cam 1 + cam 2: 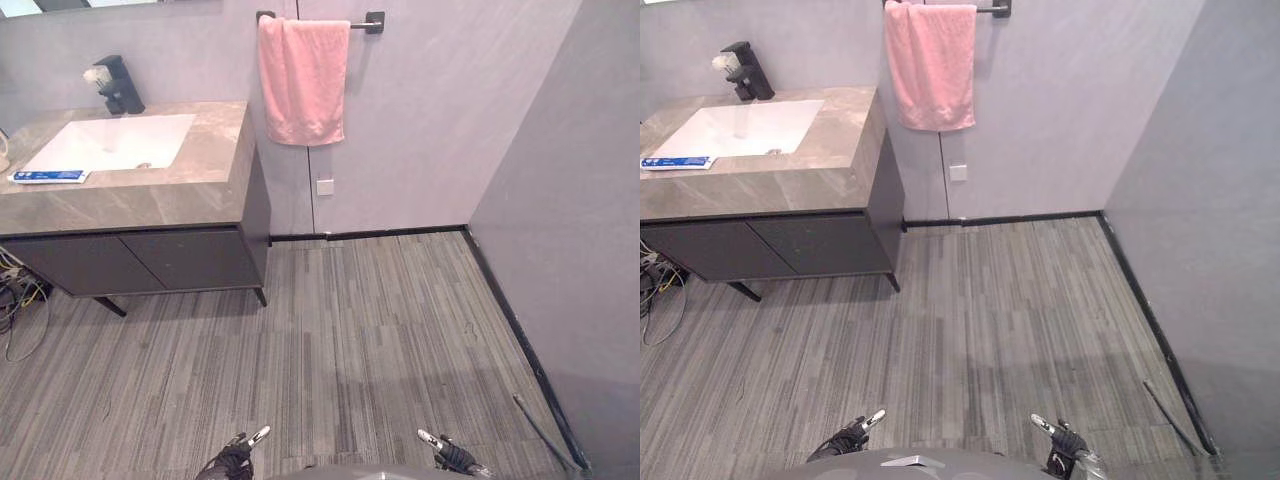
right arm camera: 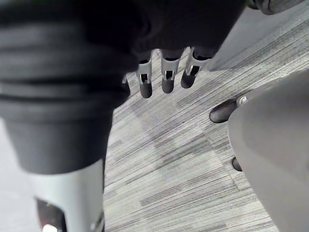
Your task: Organize washtable
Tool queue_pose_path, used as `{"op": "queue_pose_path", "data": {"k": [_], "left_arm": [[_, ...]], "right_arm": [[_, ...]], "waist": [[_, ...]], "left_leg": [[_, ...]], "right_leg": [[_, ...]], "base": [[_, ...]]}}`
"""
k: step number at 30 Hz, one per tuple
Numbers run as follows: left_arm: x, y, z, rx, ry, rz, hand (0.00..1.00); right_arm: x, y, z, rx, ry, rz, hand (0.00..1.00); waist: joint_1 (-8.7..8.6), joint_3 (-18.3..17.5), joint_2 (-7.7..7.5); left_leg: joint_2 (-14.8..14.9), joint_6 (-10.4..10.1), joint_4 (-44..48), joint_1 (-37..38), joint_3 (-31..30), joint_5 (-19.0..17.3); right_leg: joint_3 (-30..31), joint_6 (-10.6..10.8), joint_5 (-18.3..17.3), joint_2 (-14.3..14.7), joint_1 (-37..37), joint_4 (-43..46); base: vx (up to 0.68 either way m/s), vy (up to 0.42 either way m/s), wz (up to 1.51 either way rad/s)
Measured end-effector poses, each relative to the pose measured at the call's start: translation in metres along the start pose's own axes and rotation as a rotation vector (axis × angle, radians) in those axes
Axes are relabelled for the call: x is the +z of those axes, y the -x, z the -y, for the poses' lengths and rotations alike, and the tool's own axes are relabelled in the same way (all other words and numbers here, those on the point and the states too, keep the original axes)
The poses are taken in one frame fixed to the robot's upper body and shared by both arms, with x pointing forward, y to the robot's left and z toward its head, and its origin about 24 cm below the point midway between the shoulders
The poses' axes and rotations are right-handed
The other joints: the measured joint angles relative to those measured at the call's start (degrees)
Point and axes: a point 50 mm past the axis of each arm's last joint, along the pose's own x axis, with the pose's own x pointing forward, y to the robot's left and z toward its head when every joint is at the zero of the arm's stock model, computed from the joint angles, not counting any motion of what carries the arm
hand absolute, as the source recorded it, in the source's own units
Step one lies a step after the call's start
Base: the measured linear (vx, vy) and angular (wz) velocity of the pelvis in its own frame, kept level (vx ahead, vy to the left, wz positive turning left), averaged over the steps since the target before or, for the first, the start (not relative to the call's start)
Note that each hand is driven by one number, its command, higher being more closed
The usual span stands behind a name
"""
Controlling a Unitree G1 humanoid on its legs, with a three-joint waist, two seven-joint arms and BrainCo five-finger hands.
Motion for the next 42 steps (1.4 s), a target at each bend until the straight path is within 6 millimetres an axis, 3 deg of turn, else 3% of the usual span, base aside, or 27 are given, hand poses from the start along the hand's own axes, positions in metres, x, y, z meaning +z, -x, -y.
{"op": "queue_pose_path", "data": {"k": [5,15,17,19,20,22,24,26,27,29,31,33,34,35,36,37,38,39,42], "left_arm": [[0.005,-0.002,0.005,-0.012,-0.002,0.008,0.0],[0.007,-0.002,0.007,-0.022,-0.014,0.009,0.0],[0.012,-0.004,0.009,-0.03,-0.021,0.023,0.0],[0.016,-0.004,0.011,-0.035,-0.02,0.039,0.0],[0.022,-0.004,0.012,-0.039,-0.017,0.063,0.0],[0.026,-0.005,0.011,-0.025,0.013,0.076,0.0],[0.028,-0.006,0.009,-0.015,0.039,0.079,0.0],[0.027,-0.006,0.01,-0.015,0.048,0.073,0.0],[0.028,-0.006,0.012,-0.02,0.044,0.069,0.0],[0.034,-0.008,0.013,-0.029,0.013,0.078,0.0],[0.035,-0.008,0.013,-0.03,-0.006,0.072,0.0],[0.034,-0.008,0.013,-0.031,-0.003,0.066,0.0],[0.026,-0.007,0.014,-0.035,0.01,0.047,0.0],[0.022,-0.007,0.016,-0.038,0.023,0.04,0.0],[0.021,-0.006,0.017,-0.036,0.056,0.045,0.0],[0.022,-0.006,0.018,-0.035,0.072,0.048,0.0],[0.02,-0.005,0.016,-0.031,0.087,0.047,0.0],[0.025,-0.006,0.015,-0.031,0.079,0.065,0.0],[0.04,-0.006,0.017,-0.039,0.064,0.136,0.0]], "right_arm": [[-0.001,0.0,-0.002,0.008,0.016,-0.005,0.0],[0.008,-0.002,-0.007,0.022,0.031,0.013,0.0],[0.012,-0.003,-0.008,0.021,0.022,0.025,0.0],[0.011,-0.003,-0.007,0.014,-0.023,0.03,0.0],[0.014,-0.002,-0.005,0.005,-0.067,0.049,0.0],[0.025,-0.002,-0.012,0.028,-0.122,0.114,0.0],[0.029,-0.002,-0.011,0.026,-0.164,0.135,0.0],[0.029,-0.002,-0.011,0.023,-0.181,0.138,0.0],[0.028,-0.002,-0.011,0.018,-0.202,0.136,0.0],[0.024,-0.003,-0.01,0.007,-0.261,0.119,0.0],[0.015,-0.002,-0.004,-0.024,-0.286,0.082,0.0],[0.008,-0.001,0.001,-0.039,-0.321,0.058,0.0],[0.01,0.0,0.01,-0.065,-0.347,0.07,0.0],[0.01,0.001,0.013,-0.073,-0.355,0.074,0.0],[0.015,0.0,0.011,-0.07,-0.37,0.085,0.0],[0.019,-0.001,0.009,-0.06,-0.368,0.096,0.0],[0.027,-0.003,0.001,-0.036,-0.356,0.114,0.0],[0.034,-0.004,-0.006,-0.012,-0.32,0.124,0.0],[0.048,-0.006,-0.022,0.038,-0.236,0.159,0.0]], "waist": [[0.01,0.39,-0.63],[0.0,1.01,0.04],[-0.05,2.46,-0.32],[-0.17,3.58,-1.42],[-0.23,4.41,-1.2],[-0.37,6.31,-1.4],[-0.35,7.19,-1.05],[-0.42,7.38,-1.17],[-0.75,7.4,-1.29],[-1.79,7.85,-2.18],[-2.33,8.3,-2.73],[-3.26,8.24,-2.2],[-3.75,7.34,0.67],[-3.83,6.65,1.62],[-3.37,6.72,1.63],[-3.17,6.84,2.05],[-2.58,7.11,2.74],[-1.36,7.4,2.62],[0.37,8.44,1.02]], "left_leg": [[0.0,-0.01,0.01,0.68,-0.22,-0.01],[0.03,0.26,0.06,-0.8,2.03,-0.45],[-0.87,0.83,2.58,-2.33,1.97,-2.25],[-2.0,1.74,4.89,-3.29,1.97,-4.13],[-2.48,2.32,5.9,-3.93,1.6,-5.41],[-2.27,3.26,8.84,-3.71,1.01,-7.3],[-0.37,3.2,10.86,-3.29,1.79,-9.48],[0.53,2.6,9.58,-1.49,2.01,-9.9],[1.05,2.07,8.84,-0.62,2.01,-10.25],[1.29,0.75,6.65,1.39,1.77,-11.45],[1.27,-0.8,6.15,4.29,0.58,-14.21],[2.78,-1.72,7.92,6.03,-0.97,-18.22],[6.75,-3.0,10.86,6.96,-1.57,-20.1],[7.85,-3.63,14.86,6.08,-2.1,-19.99],[9.65,-3.9,28.79,0.86,-2.01,-18.82],[10.75,-4.11,37.58,-2.18,-2.72,-16.43],[12.44,-5.04,53.18,-8.28,-4.41,-9.89],[12.94,-5.87,65.31,-12.58,-4.59,-9.06],[12.21,-4.63,72.43,-18.81,-0.8,-10.0]], "right_leg": [[-0.46,0.0,0.0,-0.02,0.78,-0.05],[1.83,0.07,-0.71,0.11,-2.64,2.49],[1.61,1.41,-4.8,-0.8,-6.05,9.03],[0.38,4.27,-8.68,-2.7,-8.61,15.82],[-0.55,4.97,-9.19,-3.56,-12.34,25.12],[-1.4,3.32,-8.24,-4.78,-21.62,44.24],[-4.28,3.59,-8.42,-6.3,-26.77,48.98],[-7.19,3.45,-8.1,-7.44,-28.26,43.35],[-8.56,3.83,-7.36,-7.84,-28.16,36.03],[-9.58,4.79,0.51,-8.17,-27.0,12.97],[-9.5,4.7,4.09,-8.57,-25.92,4.78],[-9.39,3.12,4.61,-8.2,-25.35,8.08],[-10.07,1.77,5.98,-5.35,-25.36,12.07],[-10.14,1.62,6.06,-4.01,-25.37,13.52],[-9.99,-1.98,4.61,-2.34,-24.66,16.31],[-10.12,-2.59,3.76,-1.59,-23.2,16.65],[-9.93,-4.31,1.39,0.31,-19.95,16.63],[-8.71,-5.63,-0.44,1.74,-15.81,16.27],[-6.38,-7.2,-1.93,1.44,-5.63,13.03]], "base": [[0.04,-0.004,0.01],[-0.03,0.013,-0.11],[-0.07,0.074,0.06],[-0.06,0.068,0.28],[-0.11,0.05,0.3],[-0.12,0.077,0.31],[-0.2,0.095,0.08],[-0.15,0.046,-0.16],[-0.15,0.031,-0.12],[-0.2,0.019,-0.01],[0.12,-0.107,0.2],[0.48,-0.277,0.47],[0.64,-0.287,0.52],[0.64,-0.325,0.21],[0.45,-0.275,-0.05],[0.42,-0.38,-0.37],[0.31,-0.292,-0.57],[0.28,-0.247,-0.63],[0.22,-0.116,-0.46]]}}
